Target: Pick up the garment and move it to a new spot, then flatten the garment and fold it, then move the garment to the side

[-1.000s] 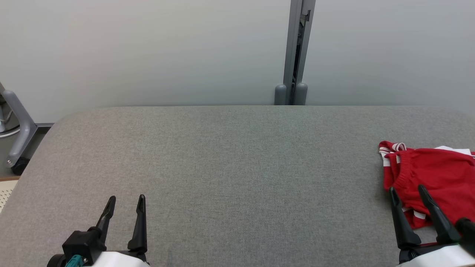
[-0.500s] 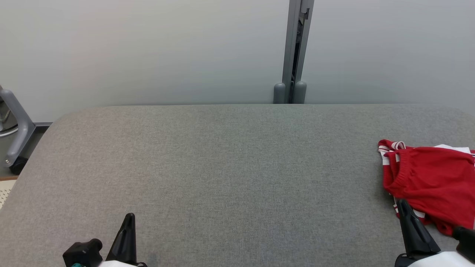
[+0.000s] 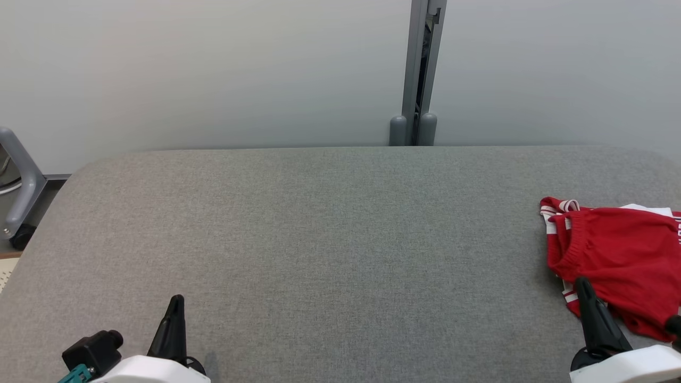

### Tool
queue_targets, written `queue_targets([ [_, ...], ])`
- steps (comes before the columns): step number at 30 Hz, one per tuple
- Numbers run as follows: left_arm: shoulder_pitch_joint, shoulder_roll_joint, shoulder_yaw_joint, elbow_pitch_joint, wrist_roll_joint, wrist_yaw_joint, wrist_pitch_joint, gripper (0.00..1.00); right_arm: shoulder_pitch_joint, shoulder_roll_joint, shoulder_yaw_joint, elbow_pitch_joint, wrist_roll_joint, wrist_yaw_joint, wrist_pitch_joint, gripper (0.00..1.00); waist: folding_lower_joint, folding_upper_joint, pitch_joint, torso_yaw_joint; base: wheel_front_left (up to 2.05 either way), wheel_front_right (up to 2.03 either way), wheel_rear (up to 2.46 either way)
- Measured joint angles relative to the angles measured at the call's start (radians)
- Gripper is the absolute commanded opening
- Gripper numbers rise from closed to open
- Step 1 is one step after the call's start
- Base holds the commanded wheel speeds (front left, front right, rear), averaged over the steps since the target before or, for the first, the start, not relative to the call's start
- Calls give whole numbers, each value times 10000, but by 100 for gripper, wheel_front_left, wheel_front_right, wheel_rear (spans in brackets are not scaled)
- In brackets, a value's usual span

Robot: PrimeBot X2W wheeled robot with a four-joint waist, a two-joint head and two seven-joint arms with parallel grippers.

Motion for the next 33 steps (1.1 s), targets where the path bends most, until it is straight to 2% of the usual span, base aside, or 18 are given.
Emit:
queue_targets([
  [33, -598, -564, 1344, 150, -3668, -1012, 1164, 0, -874, 205, -397, 840, 4196, 0, 675, 0, 0, 0, 190, -164, 0, 0, 0],
])
